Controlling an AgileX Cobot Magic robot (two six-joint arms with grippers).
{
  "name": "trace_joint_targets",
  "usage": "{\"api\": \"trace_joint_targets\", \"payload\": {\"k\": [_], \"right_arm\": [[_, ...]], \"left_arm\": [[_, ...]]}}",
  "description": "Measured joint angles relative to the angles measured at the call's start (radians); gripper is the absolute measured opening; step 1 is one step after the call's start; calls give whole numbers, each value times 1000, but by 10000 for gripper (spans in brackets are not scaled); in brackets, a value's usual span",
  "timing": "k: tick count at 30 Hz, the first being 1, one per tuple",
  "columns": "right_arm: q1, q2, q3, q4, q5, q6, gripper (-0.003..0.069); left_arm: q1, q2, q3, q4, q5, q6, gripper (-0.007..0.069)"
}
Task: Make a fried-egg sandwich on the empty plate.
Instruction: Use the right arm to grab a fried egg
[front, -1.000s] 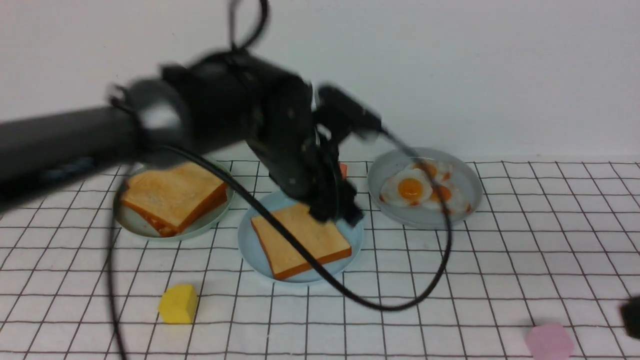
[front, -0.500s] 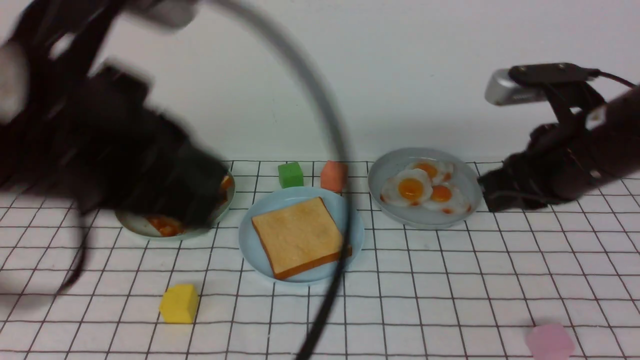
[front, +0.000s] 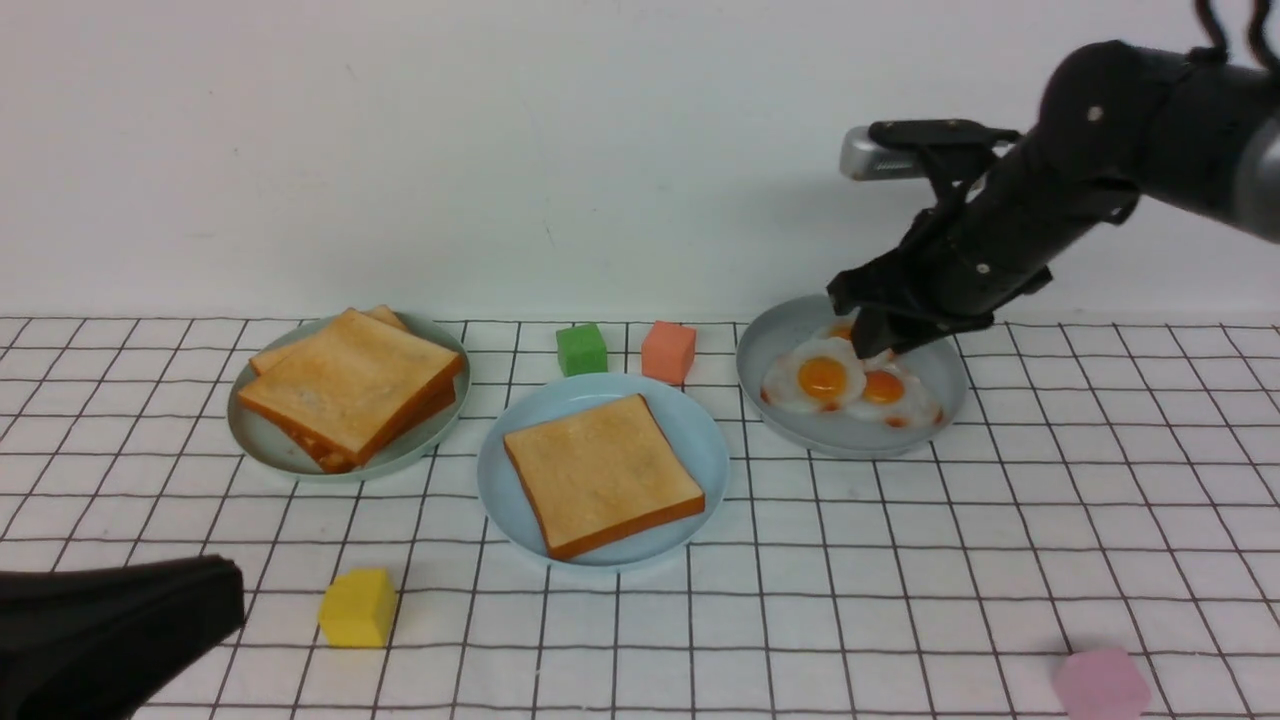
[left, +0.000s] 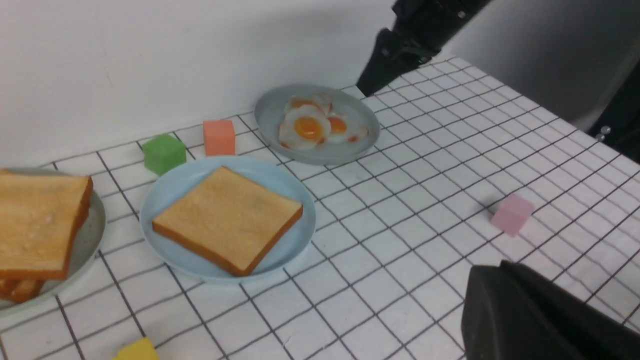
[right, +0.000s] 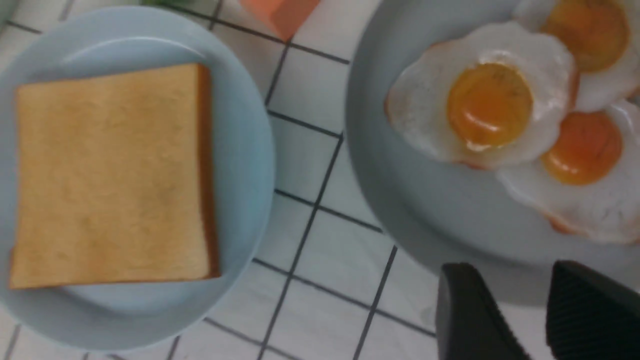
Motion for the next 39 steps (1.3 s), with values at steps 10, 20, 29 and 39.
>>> {"api": "trace_joint_targets", "payload": {"k": [10,20,29,39], "right_arm": [[0,83,-86,-14,32,0,316],[0,83,-88,-6,159,125,314],[2,83,-89,2,161,225,281],[1,142,-155,-13,23,238,275]], "left_arm": [[0,8,3,0,-61,0,-13],[0,8,3,-1,-83,-8,-13],[0,8,3,-24,-74,-8,-13],[0,9,3,27,-109,-21,-13]]}}
